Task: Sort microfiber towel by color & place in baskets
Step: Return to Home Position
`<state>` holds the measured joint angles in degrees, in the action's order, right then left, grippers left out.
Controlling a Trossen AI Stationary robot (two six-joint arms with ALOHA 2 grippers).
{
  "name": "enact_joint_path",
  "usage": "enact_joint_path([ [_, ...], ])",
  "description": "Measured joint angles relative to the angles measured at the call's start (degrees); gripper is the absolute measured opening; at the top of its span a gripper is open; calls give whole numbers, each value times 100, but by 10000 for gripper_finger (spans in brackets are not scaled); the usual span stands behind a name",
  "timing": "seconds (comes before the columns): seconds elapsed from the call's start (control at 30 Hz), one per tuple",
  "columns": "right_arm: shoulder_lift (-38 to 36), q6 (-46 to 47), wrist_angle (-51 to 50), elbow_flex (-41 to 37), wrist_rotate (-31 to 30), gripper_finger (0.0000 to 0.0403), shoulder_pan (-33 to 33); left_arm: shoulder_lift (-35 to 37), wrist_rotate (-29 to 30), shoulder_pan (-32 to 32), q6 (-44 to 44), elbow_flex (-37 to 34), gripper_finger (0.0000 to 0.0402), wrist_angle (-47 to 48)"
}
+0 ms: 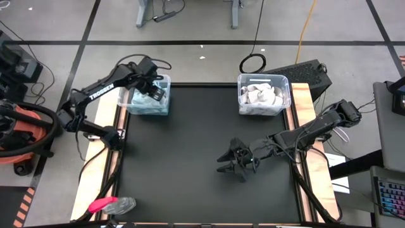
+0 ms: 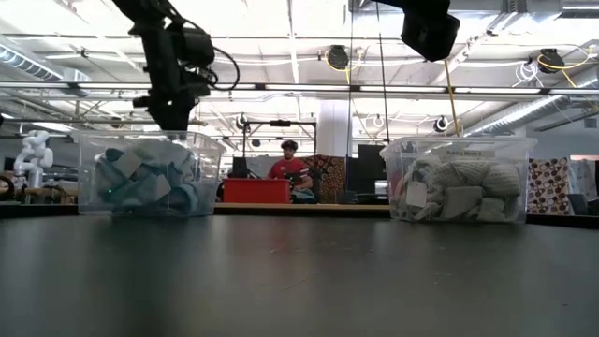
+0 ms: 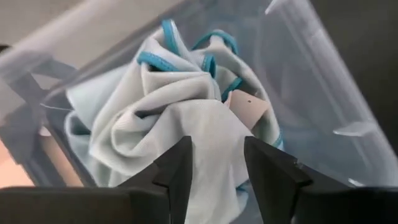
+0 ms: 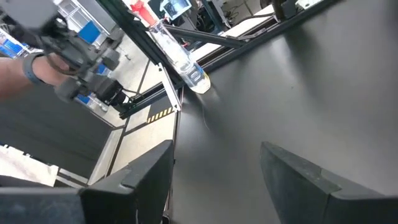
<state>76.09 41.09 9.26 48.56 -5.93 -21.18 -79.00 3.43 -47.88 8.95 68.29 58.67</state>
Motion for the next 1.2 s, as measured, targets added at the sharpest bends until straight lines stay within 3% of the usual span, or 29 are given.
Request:
enact_joint_path([
  [0.2,-163,-227,46,-7,3,231,124,361,-98,0,-58,373,153,226],
  [0.43,-756,-827,-9,-7,-14,231,430,1083,-619,180,-219,626,153,250],
  [0.6,-1289,-1261,-290,-7,-62,231,692,1709,-802,598,-385,696,153,186],
  [0.87,-2211,-1836,-1208,-6,-681,231,977,2660,-820,1521,-391,696,153,-359],
  [1.2,-3106,-1982,-2391,-4,-926,231,1292,3348,-652,2156,-334,323,153,-674],
])
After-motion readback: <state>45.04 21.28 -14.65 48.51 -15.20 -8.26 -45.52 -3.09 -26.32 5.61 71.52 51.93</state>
